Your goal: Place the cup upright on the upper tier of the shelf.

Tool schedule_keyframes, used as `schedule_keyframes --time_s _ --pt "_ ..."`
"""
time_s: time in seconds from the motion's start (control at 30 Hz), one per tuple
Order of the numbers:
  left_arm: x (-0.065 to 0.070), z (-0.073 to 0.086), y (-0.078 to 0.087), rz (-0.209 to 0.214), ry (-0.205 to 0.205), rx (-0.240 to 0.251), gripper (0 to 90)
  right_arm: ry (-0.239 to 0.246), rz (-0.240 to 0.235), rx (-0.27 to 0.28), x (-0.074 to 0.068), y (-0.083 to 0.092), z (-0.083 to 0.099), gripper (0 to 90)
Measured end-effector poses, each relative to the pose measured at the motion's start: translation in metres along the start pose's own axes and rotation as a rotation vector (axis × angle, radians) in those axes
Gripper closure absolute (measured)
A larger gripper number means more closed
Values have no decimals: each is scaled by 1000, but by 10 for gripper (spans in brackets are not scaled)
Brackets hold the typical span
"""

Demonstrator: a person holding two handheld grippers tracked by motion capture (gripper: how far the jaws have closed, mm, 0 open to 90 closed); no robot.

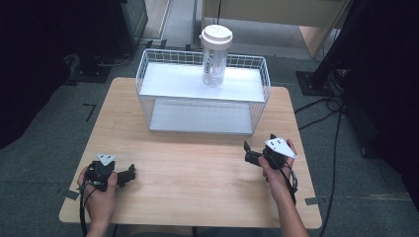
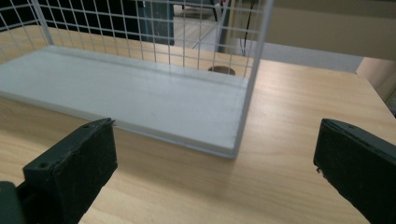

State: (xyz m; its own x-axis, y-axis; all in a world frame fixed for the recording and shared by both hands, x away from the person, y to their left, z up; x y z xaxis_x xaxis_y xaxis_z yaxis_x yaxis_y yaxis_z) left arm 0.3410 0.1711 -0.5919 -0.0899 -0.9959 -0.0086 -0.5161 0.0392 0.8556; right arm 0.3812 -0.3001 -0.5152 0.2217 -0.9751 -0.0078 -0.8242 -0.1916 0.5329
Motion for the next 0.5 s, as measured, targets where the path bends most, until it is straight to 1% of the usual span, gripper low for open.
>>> schedule_keyframes --time_s 0.17,0.27,0.37,0.43,0.5 --pt "0 0 0 0 0 0 0 -2 9 -32 8 2 21 0" --pt "0 0 0 0 1 2 0 9 12 -67 11 3 37 0" --pt "0 0 0 1 3 3 0 23 32 -79 18 6 48 0" --pt "0 0 0 1 3 3 0 7 39 -84 22 9 54 0" --pt "0 0 0 1 3 3 0 6 49 -93 26 11 61 0"
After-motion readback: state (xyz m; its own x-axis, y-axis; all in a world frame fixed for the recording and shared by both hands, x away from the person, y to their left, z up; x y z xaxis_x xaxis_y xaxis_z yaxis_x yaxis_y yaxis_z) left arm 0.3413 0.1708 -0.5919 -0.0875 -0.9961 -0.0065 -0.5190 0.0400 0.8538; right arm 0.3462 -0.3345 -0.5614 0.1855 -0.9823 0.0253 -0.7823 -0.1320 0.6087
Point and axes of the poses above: each handheld gripper's, and its own axes: y roughly backward along the jaws, z roughly out of its underside, x roughly to its right, the point moved 10 cm from there along -y, roughly forward along the jaws, and after that the axes turned 12 degrees about -x, right-handed, at the moved point
